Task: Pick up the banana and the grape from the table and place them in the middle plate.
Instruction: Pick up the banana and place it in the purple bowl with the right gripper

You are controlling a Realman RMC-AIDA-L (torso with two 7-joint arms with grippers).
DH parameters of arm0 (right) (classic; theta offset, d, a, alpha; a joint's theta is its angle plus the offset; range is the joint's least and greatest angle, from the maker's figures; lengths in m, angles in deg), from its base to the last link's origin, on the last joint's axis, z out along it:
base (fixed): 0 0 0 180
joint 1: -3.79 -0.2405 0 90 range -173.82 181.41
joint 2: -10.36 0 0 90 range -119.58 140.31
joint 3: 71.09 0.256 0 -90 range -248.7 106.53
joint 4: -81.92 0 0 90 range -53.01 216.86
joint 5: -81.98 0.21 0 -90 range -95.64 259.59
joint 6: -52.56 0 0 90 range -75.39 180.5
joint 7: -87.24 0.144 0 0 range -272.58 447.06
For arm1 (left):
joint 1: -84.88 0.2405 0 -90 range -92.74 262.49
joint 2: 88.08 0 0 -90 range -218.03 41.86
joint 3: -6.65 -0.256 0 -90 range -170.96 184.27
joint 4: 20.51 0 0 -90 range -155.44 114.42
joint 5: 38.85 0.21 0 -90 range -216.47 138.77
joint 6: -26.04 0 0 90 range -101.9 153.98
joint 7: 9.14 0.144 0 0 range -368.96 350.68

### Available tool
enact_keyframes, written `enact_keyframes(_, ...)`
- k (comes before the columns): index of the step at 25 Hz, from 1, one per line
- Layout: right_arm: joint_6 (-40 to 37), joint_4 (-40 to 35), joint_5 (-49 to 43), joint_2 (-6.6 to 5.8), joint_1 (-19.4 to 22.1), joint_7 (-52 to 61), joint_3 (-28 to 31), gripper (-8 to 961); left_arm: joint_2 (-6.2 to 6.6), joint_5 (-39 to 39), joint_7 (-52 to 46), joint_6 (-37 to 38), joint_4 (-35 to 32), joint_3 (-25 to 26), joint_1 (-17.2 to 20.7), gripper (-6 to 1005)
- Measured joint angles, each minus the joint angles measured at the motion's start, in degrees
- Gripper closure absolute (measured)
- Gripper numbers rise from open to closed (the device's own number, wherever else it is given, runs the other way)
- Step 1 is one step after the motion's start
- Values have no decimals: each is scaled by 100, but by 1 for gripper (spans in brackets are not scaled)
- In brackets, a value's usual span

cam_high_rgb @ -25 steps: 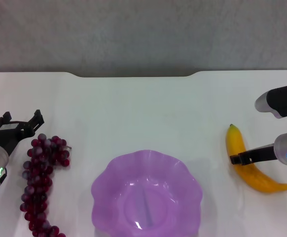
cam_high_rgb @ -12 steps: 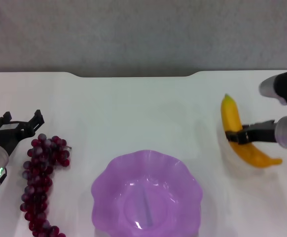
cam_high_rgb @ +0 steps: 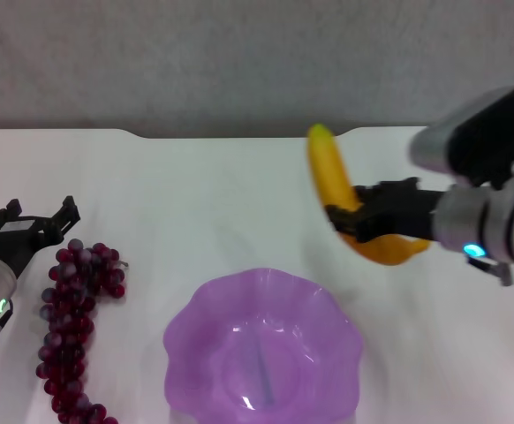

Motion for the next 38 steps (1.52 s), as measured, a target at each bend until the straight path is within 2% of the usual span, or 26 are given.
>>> enact_keyframes(6,-861,-51,-28,3,-151,-9,-1223,464,-1,29,3,-16,-13,0,-35,106)
enact_keyframes(10,-1110,-151,-41,5,-268,-11,-1762,464,1,71,-21,-32,-26,0,-40,106)
enact_keyframes(15,-1898,-443,-262,12,-322,-13,-2564,465,0,71,-21,-39,-20,0,-45,106)
enact_keyframes(21,-2007,-610,-317,20,-641,-15,-3265,464,6,35,-29,-45,-18,0,-40,106)
enact_keyframes(25,-1950,-426,-366,-5,-529,-16,-3401,463,5,58,-15,-45,-18,0,-51,106)
enact_keyframes(31,-1936,-123,-553,-9,-148,-15,-3171,460,3,42,-9,-45,-7,0,-52,106)
enact_keyframes(38,-2026,-144,-579,-12,-46,-23,-3087,458,10,36,-6,-45,-12,4,-51,106)
